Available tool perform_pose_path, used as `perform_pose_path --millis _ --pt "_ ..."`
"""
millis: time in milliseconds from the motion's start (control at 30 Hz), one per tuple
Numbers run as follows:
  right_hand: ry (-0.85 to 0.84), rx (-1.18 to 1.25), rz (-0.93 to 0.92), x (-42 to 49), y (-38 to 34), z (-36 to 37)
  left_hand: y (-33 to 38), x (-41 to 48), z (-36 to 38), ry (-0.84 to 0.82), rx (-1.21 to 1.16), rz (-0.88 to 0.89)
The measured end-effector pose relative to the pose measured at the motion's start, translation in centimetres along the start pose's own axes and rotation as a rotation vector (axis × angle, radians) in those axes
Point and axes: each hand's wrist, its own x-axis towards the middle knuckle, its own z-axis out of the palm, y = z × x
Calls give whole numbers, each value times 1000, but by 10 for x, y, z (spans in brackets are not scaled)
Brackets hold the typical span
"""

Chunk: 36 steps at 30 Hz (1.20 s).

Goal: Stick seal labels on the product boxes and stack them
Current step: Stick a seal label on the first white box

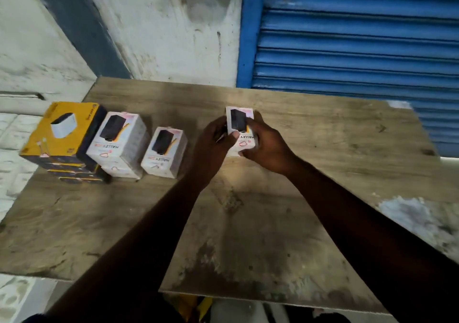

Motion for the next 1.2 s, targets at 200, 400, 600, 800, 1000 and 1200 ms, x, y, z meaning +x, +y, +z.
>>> perform_pose_path --millis 200,400,600,800,1000,1200 --pt "135 -23 -108 -4 52 -14 -49 20 37 -80 8 92" --pt "210 15 -171 -15 83 -10 -88 28 56 -127 14 195" --pt "221 -47 -148 -21 92 -8 -99 24 60 -105 -11 237" --pt "271 -13 -167 -29 85 -12 -95 27 59 -77 31 311" --pt "329 29 -250 -45 77 -3 -87 10 57 8 72 381" --pt "389 54 -268 -66 63 8 -88 -13 56 84 166 444"
